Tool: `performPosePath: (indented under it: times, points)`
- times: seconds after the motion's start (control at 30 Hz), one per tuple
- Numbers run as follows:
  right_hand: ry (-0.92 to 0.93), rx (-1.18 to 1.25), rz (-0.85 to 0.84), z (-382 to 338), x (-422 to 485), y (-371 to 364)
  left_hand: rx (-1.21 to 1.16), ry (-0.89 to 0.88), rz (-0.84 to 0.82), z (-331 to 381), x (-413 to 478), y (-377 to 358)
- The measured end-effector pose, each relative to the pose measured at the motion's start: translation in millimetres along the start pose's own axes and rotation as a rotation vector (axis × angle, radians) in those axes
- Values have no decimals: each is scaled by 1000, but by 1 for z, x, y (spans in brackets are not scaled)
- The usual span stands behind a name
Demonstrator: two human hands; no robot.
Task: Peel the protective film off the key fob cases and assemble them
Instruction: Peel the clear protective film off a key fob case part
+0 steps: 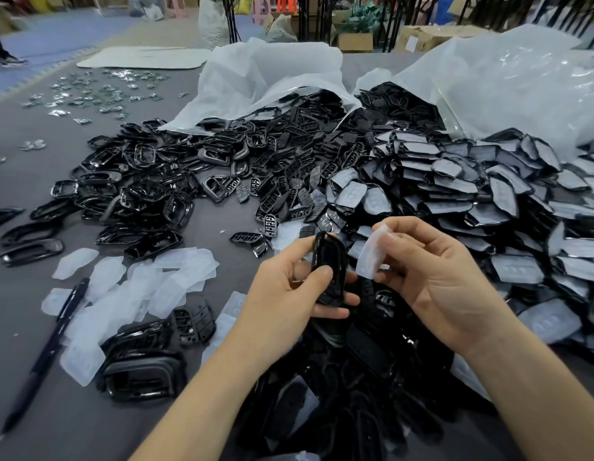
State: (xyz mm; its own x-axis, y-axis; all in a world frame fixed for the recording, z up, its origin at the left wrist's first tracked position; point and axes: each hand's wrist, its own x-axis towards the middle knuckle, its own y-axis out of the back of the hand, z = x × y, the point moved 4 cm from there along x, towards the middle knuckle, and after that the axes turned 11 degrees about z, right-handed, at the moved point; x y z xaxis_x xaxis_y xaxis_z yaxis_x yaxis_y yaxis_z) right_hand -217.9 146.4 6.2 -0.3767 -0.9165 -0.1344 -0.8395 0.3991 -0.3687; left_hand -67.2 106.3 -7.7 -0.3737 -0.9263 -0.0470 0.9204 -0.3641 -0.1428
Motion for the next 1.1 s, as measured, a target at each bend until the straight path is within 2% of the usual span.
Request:
performPosePath:
  times: [0.23,0.4,0.53,0.9,1.0,1.1]
  points:
    - [-20,37,28,-1,1,0,-46,-11,25,2,0,-1]
    - [-88,275,170,-2,6,8,19,-95,111,-1,3,5]
    - [-167,471,285,-2,12,18,1,-88,139,1,4,8]
    - [-289,818,187,-4,9,13,-19,-19,111,4,0,5]
    - [-296,852,189,-4,9,13,11,-60,128,5,-1,5]
    - [-290,814,186,-3,9,13,123,-183,190,6,-2,8]
